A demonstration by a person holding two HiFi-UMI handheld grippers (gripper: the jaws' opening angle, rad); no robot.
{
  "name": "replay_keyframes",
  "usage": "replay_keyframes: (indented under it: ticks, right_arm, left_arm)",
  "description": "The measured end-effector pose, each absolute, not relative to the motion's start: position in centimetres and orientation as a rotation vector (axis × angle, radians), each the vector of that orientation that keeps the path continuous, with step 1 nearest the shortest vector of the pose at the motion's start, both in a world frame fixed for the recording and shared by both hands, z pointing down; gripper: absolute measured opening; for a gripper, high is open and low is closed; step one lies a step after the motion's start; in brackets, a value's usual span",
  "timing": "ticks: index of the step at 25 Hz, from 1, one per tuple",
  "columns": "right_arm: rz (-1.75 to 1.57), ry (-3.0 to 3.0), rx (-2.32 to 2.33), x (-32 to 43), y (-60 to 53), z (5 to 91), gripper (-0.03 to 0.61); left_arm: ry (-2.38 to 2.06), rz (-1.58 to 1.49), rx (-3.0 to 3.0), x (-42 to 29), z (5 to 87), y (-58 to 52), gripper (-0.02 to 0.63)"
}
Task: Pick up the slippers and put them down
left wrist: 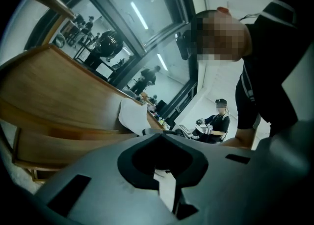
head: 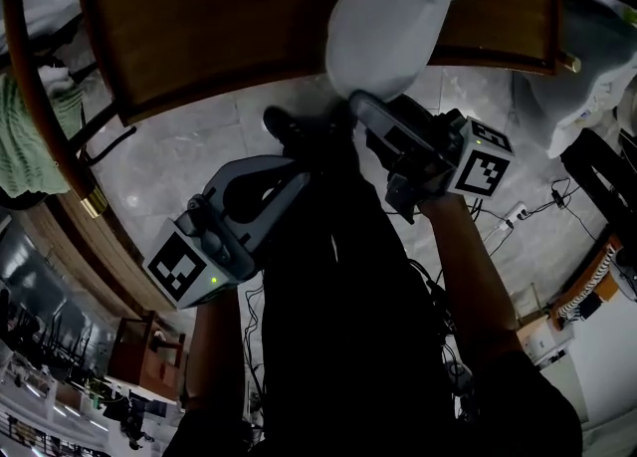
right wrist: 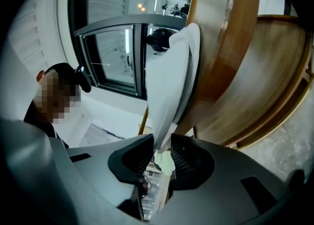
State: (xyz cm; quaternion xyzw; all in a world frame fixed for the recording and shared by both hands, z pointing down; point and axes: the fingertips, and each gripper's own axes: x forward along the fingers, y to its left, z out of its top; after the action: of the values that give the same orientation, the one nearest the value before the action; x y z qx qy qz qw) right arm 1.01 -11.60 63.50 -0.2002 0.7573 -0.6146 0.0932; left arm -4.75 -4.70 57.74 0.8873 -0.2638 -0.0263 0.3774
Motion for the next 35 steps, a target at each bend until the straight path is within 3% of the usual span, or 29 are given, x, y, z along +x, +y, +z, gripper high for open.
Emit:
replay_keyframes:
  ticks: [4,9,13,20,25,35]
  right_arm:
    - [-1.808,2.288,-0.569,0.8,-11.5,63.1,0.14]
    - [-1.877,2.288,-0.625,2.4,-9.1,61.7,0.152]
    - [-1.814,2.391,-0.694,4.2,-6.9,55.8,0.152]
    - [-1.107,2.736,-0.566,3.5,-9.7,36.1,0.146]
    - [-0.639,2.88,-0.441,2.6,-9.4,23.7,0.074]
    - [-0.322,2.886,-0.325,1.0,-4.9,15.1,0.04]
  left_arm:
    - [-0.675,-0.09,2.297,-4.6,57.0,-4.8,0.012]
    - [-0.676,-0.075,2.331,-4.6,53.5,-4.4,0.012]
    - [-0.685,-0.096,2.389,-4.4,46.4,-4.4,0.012]
    - [-0.731,-0.181,2.582,-4.3,31.6,-5.8,0.012]
    - [-0.738,-0.275,2.753,-3.2,22.8,-5.4,0.012]
    - [-0.819,-0.255,2.868,-4.3,16.4,-3.1,0.012]
